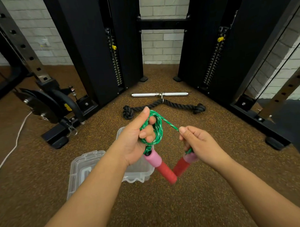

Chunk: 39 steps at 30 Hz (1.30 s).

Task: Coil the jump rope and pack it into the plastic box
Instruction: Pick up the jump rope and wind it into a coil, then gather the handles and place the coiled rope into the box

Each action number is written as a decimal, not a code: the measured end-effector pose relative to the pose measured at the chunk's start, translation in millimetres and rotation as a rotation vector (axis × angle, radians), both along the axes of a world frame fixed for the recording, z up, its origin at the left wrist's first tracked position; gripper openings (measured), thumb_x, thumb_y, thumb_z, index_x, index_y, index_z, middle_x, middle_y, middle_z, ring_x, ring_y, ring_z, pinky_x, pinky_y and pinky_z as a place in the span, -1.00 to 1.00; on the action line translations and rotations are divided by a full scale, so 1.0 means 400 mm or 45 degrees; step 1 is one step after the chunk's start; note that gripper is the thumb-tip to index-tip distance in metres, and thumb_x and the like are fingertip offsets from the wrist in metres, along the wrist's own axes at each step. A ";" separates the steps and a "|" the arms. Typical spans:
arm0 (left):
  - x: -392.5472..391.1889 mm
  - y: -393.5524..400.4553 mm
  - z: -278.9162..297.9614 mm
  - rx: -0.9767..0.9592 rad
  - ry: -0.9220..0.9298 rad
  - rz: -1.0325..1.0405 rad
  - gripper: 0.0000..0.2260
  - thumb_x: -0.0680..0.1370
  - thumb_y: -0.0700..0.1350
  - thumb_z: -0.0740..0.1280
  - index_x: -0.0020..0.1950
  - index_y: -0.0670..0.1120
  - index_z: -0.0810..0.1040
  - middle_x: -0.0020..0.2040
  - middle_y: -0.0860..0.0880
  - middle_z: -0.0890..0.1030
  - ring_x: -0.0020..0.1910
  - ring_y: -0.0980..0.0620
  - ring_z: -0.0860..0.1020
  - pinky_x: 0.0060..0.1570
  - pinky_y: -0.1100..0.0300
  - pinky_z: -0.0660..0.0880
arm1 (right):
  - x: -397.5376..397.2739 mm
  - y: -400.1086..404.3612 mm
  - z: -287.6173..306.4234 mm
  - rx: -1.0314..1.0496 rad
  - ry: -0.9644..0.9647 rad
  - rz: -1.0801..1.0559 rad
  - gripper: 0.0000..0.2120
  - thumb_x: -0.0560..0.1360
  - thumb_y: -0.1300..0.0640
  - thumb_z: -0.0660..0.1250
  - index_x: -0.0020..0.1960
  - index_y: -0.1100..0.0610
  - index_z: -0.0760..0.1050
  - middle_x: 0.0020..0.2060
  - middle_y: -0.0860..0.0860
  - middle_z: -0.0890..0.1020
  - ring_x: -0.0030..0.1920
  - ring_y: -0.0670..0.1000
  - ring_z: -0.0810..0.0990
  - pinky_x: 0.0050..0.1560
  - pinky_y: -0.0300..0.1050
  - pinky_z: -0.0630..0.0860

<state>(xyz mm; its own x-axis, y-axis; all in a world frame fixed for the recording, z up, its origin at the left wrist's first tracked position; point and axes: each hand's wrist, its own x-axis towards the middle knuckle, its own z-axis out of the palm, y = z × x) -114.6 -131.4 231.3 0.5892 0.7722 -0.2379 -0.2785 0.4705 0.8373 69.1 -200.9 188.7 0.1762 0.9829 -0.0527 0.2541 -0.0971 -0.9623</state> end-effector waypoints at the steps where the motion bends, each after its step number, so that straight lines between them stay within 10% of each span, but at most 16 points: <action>1: 0.001 0.003 -0.001 -0.038 -0.044 0.046 -0.71 0.56 0.08 0.22 -0.22 -0.09 0.49 -0.60 0.10 0.28 -0.59 0.16 0.29 -0.51 0.38 0.32 | -0.003 0.000 -0.009 -0.022 0.073 0.039 -0.67 0.43 -0.22 0.21 -0.32 0.00 0.50 -0.48 -0.03 0.46 -0.50 -0.03 0.39 -0.46 -0.18 0.33; 6: -0.009 0.024 0.000 -0.219 -0.227 0.161 -0.76 0.57 -0.12 0.24 0.14 -0.24 0.54 -0.38 0.03 0.39 -0.39 0.11 0.41 -0.22 0.29 0.42 | -0.023 -0.004 -0.045 -0.082 -0.081 0.115 -0.70 0.57 -0.03 0.22 -0.29 0.04 0.47 -0.52 -0.09 0.52 -0.49 -0.10 0.40 -0.35 -0.12 0.34; 11: -0.004 0.027 -0.016 -0.181 -0.177 0.295 -0.73 0.56 -0.21 0.23 0.22 -0.27 0.48 -0.26 0.00 0.55 -0.24 0.06 0.52 -0.02 0.20 0.44 | -0.075 -0.030 -0.027 -0.092 -0.829 0.335 -0.82 0.56 -0.14 0.18 0.00 -0.06 0.44 -0.20 -0.07 0.61 -0.23 -0.04 0.58 -0.19 -0.04 0.50; 16: 0.015 0.002 -0.024 0.250 0.531 0.302 -0.81 0.61 -0.16 0.20 -0.08 -0.14 0.59 -0.12 0.00 0.66 -0.10 0.16 0.60 -0.03 0.21 0.39 | -0.141 -0.055 -0.015 0.135 -1.304 0.426 -0.72 0.55 -0.13 0.15 0.07 0.07 0.38 -0.04 0.03 0.59 -0.03 0.11 0.58 -0.07 -0.01 0.48; 23: 0.022 -0.010 -0.077 0.784 1.004 -0.113 -0.74 0.56 0.10 0.18 -0.23 -0.01 0.45 -0.18 0.02 0.56 0.02 -0.06 0.49 0.20 -0.09 0.38 | -0.140 -0.056 0.030 0.551 -1.336 0.327 -0.80 0.38 -0.05 0.25 -0.24 0.09 0.44 -0.40 -0.04 0.54 -0.39 0.00 0.54 -0.38 -0.16 0.45; 29: 0.018 -0.029 -0.043 0.810 0.991 -0.278 -0.34 0.47 0.43 -0.05 -0.24 -0.08 0.57 -0.29 -0.13 0.63 -0.28 -0.07 0.63 -0.10 -0.04 0.58 | -0.094 -0.055 0.081 0.454 -0.939 0.198 -0.75 0.35 -0.07 0.31 -0.03 -0.11 0.34 -0.16 -0.18 0.44 -0.25 -0.13 0.50 -0.32 -0.23 0.46; 39: 0.038 -0.023 -0.037 0.785 1.088 -0.174 -0.34 0.41 0.47 -0.03 -0.32 -0.12 0.42 -0.43 -0.08 0.50 -0.47 0.00 0.47 -0.31 0.05 0.46 | -0.107 -0.046 0.049 -0.062 -0.373 0.375 -0.08 0.22 -0.03 0.53 0.43 -0.17 0.10 -0.04 -0.15 0.61 -0.12 -0.16 0.64 -0.11 -0.17 0.61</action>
<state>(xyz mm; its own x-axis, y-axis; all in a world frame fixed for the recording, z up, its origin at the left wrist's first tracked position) -99.2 -140.6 216.5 0.5024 0.8402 -0.2042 0.5381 -0.1190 0.8345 26.2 -219.5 208.3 -0.0975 0.9912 -0.0901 0.5401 -0.0233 -0.8413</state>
